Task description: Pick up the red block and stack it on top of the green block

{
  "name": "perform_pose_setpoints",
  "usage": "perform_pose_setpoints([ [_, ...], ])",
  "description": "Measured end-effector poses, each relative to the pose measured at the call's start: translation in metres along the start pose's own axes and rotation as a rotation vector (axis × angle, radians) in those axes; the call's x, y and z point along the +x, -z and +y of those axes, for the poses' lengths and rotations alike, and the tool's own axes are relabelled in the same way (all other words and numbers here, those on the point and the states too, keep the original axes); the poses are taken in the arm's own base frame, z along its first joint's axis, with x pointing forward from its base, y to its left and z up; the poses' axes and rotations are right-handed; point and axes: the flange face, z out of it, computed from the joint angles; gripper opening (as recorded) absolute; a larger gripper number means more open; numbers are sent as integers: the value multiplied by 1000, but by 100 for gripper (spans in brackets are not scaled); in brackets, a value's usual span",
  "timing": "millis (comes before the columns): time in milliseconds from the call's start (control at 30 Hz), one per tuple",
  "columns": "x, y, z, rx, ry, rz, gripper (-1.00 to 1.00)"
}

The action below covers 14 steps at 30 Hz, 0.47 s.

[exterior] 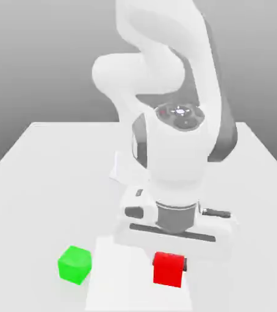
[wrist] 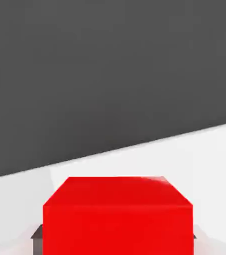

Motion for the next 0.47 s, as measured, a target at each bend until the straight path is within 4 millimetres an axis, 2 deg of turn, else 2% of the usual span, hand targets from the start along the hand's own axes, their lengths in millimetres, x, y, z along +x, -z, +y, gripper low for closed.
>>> perform_pose_setpoints([
  [100,62,13,69,-1,-99,-2,-100],
  [167,93,17,117,4,-170,-9,-100],
  [200,103,11,132,6,-201,-11,-100],
  [267,87,-8,115,7,-135,-12,-100],
  [333,83,-30,112,7,-122,-12,-100],
  [367,82,-39,112,7,-120,-12,100],
  [467,82,-39,112,7,-120,-12,100],
])
